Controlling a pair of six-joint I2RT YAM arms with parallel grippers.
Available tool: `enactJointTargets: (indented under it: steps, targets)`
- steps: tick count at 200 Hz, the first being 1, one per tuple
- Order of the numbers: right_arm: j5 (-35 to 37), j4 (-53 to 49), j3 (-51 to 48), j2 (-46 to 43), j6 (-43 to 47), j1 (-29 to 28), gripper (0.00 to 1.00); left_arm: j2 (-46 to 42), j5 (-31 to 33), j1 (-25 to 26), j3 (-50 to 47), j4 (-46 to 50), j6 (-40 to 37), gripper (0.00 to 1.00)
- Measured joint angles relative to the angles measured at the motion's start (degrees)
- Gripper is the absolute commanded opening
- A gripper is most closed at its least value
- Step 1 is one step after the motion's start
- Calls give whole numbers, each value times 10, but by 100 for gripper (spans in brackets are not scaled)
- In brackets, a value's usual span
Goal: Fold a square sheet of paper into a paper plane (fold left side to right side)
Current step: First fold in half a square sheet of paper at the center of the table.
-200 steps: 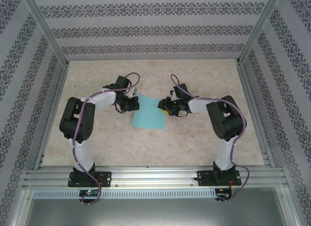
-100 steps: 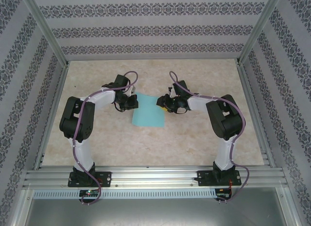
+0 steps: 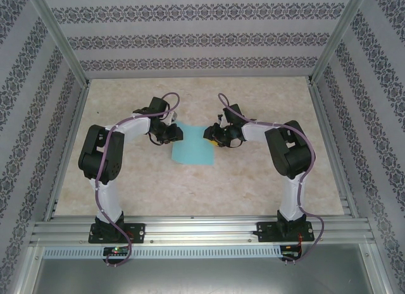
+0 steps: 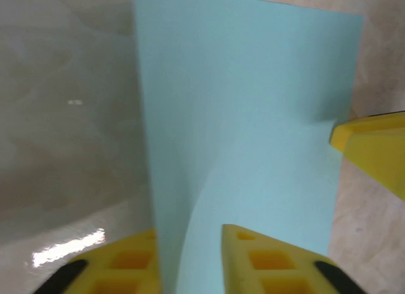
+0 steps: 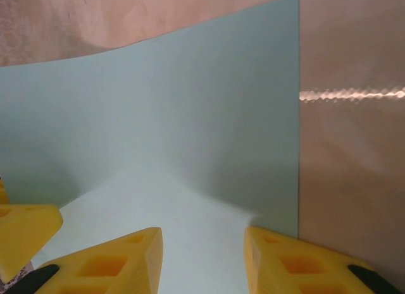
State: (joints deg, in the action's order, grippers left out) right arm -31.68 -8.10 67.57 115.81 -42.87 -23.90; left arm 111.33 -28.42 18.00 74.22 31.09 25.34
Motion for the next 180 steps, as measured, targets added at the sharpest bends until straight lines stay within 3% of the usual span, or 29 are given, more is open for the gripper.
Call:
enactJointTargets:
  steps: [41,88,180]
  targets:
    - [1,-3,2,0,9,0,39,-16,-62,0,-11,-28,21,46]
    - [1,-6,3,1,10,0,40,-31,-134,1,-25,-103,68,53]
    - [-5,-8,6,2,10,3,41,-25,-169,28,-28,-169,108,57]
